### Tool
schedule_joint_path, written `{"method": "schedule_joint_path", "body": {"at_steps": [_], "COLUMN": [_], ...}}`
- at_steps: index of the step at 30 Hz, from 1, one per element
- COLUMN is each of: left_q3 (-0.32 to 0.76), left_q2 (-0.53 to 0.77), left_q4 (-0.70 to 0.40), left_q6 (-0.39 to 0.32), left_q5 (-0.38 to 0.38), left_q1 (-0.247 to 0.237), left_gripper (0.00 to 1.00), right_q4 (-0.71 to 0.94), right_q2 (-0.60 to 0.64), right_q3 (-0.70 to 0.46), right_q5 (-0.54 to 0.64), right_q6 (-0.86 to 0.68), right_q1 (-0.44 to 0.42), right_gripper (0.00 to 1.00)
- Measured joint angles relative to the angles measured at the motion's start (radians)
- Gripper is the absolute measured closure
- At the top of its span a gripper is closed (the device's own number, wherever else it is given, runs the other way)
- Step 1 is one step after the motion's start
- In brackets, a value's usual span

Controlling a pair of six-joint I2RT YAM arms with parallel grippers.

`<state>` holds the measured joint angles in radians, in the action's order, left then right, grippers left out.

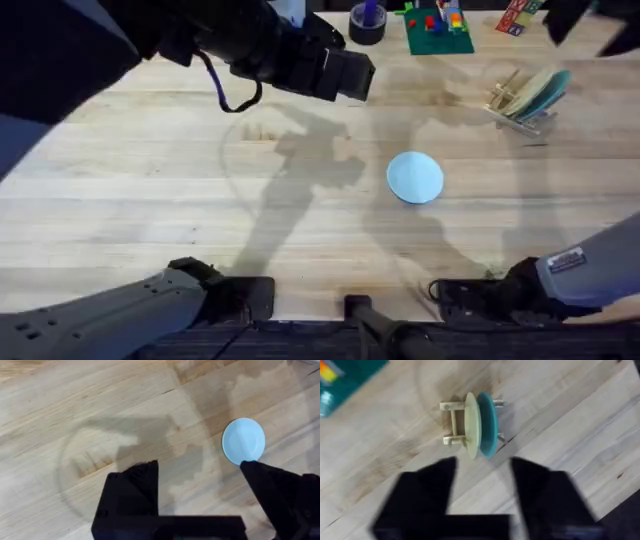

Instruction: Pick up the plates from the table one by one and place each into a slot on the dish rack.

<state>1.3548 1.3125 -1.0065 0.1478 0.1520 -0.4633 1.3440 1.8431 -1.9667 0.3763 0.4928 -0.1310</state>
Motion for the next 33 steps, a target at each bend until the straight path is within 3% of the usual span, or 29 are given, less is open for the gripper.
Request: {"method": "schedule_joint_path", "body": {"at_steps": [2,4,18,26,33], "left_q3": [0.000,0.000,0.000,0.000,0.000], "left_q2": [0.000,0.000,0.000,0.000,0.000], "left_q4": [0.000,0.000,0.000,0.000,0.000], "left_q6": [0.000,0.000,0.002,0.002,0.002], "left_q5": [0.000,0.000,0.000,0.000,0.000], "left_q1": [0.000,0.000,0.000,0.000,0.000], "left_gripper": [0.008,0.009,0.008,0.008,0.008], "right_q4": [0.019,0.037,0.179,0.226,0.213], "right_q2": [-0.046,-0.087,-0.282,-0.420,-0.645], "right_q3": [-0.016,-0.022,-0.026,-0.025,0.126], "right_q5": [0.000,-0.001,-0.216,-0.263,-0.284], "right_q6": [0.000,-0.003,-0.155,-0.187,-0.191], "right_q1": [0.000,0.001,0.002,0.002,0.002], "right_gripper": [0.084,0.015,0.007,0.007,0.007]}}
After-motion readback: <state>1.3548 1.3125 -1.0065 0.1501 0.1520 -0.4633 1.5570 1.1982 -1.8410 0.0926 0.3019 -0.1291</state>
